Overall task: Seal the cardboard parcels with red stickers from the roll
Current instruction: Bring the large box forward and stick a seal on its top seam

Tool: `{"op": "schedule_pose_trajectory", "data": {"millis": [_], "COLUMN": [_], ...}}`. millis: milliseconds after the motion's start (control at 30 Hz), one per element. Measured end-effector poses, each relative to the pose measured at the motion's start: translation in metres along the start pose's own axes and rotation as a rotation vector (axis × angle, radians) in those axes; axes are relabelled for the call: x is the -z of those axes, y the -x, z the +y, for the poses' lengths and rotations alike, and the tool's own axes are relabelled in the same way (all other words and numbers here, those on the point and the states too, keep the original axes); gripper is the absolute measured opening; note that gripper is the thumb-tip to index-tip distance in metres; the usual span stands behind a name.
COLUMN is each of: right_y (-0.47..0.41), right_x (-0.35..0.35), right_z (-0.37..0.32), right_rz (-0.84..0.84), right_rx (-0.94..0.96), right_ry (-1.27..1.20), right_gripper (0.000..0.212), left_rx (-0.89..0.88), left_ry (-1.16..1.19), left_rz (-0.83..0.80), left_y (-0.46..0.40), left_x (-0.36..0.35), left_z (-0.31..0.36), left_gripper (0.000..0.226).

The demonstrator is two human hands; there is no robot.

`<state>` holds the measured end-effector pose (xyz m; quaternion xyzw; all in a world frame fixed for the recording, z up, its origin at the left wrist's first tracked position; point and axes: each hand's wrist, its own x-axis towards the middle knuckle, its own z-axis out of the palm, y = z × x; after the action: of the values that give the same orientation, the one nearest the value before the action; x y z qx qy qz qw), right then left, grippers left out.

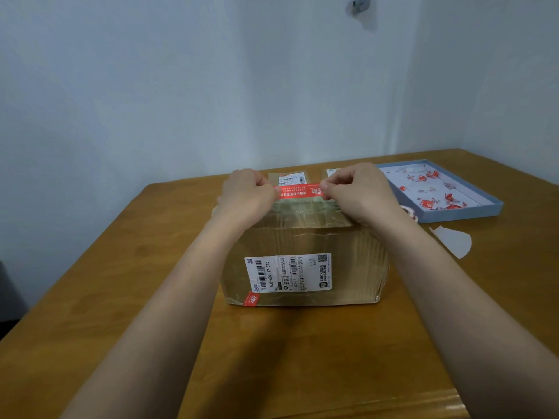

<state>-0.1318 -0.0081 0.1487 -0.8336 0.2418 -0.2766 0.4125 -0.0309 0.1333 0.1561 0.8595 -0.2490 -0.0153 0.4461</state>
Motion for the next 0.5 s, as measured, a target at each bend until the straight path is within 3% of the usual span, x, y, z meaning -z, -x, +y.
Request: {"op": "schedule_pose_trajectory", "data": {"millis": [67,167,233,333,500], "right_y": [-0.001,-0.004,-0.005,-0.007,-0.005], "right_x": [-0.002,-0.003,-0.006,-0.012,-0.015], "right_z": [-0.001,-0.002,-0.001,0.001,0.004], "right_rz": [-0.003,-0.02,-0.019,0.013,0.109], "right_rx": [-0.027,-0.075,-0.09,-0.087,-0.078], "right_ry": [0.002,0.007,0.022,0.061,0.058], "right_gripper": [0.008,0.027,0.025,0.019,0.018], "left_rx": [0.01,0.022,0.04,0.067,0.136], "left_ry": [-0.063,-0.104,-0.103,-0.046,0.082], "left_rz": [-0.016,-0.034,-0.052,-0.05,-0.024], "left_y": [-0.002,-0.003,-0.004,-0.006,-0.008], "left_x": [-0.002,-0.002,-0.001,-0.001,-0.002], "left_z": [-0.002,-0.003,-0.004,-0.005,-0.002], "left_gripper": [0.014,0.013,0.021,0.032,0.026]}}
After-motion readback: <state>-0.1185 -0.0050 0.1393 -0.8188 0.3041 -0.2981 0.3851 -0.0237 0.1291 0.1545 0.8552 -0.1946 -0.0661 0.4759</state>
